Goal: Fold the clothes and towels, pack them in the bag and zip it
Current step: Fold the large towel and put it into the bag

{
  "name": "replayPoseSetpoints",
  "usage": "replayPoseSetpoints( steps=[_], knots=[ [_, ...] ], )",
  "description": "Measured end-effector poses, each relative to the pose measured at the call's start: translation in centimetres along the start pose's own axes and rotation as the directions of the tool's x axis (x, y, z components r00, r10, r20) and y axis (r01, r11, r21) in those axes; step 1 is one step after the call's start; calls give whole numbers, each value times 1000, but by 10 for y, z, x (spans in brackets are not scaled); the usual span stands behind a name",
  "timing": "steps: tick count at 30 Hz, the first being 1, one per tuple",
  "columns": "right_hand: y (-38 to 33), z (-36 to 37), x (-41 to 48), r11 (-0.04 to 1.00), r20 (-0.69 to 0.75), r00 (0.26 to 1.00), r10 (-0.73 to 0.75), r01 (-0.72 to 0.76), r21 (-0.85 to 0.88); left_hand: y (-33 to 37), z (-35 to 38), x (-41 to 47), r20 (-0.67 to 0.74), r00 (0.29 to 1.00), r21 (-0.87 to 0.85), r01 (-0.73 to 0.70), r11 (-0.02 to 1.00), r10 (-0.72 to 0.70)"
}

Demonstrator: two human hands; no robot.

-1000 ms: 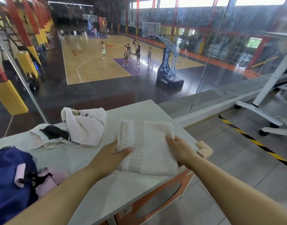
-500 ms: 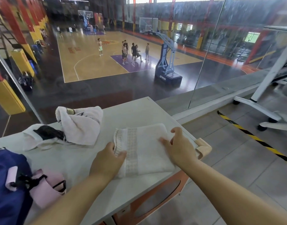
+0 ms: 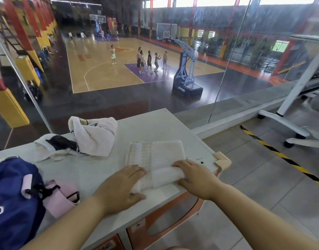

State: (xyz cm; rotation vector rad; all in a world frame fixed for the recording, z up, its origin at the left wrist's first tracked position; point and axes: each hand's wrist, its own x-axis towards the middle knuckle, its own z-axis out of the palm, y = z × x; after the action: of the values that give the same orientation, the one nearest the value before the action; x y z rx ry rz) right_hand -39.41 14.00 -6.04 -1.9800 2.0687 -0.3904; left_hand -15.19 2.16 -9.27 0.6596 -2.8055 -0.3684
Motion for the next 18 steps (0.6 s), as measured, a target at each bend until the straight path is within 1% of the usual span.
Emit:
replayPoseSetpoints(
  steps=[3, 6, 9, 11, 13, 16, 18],
  knots=[
    [-6, -10, -1, 987, 40, 995, 86, -91, 133, 5, -13, -6, -74, 997, -56, 28, 998, -32],
    [-8, -15, 1, 941, 68, 983, 168, -181, 286, 10, -28, -9, -118, 977, -193, 155, 969, -180],
    [-7, -17, 6, 900, 63, 969, 240, -247, 359, 13, -38, -2, -133, 918, -398, 296, 868, -374],
    [-7, -17, 11, 881, 68, 951, 301, -305, 363, 15, -41, 11, -97, 867, -458, 398, 795, -490],
    [-8, -17, 18, 868, 63, 930, 363, -361, 341, 16, -42, 24, -29, 813, -448, 510, 735, -582],
    [-8, -15, 29, 853, 27, 897, 442, -429, 297, 12, -41, 40, 77, 728, -317, 666, 676, -681],
    [-7, -12, 35, 842, 32, 879, 476, -466, 271, 11, -42, 46, 151, 663, -255, 743, 619, -733]
  ],
)
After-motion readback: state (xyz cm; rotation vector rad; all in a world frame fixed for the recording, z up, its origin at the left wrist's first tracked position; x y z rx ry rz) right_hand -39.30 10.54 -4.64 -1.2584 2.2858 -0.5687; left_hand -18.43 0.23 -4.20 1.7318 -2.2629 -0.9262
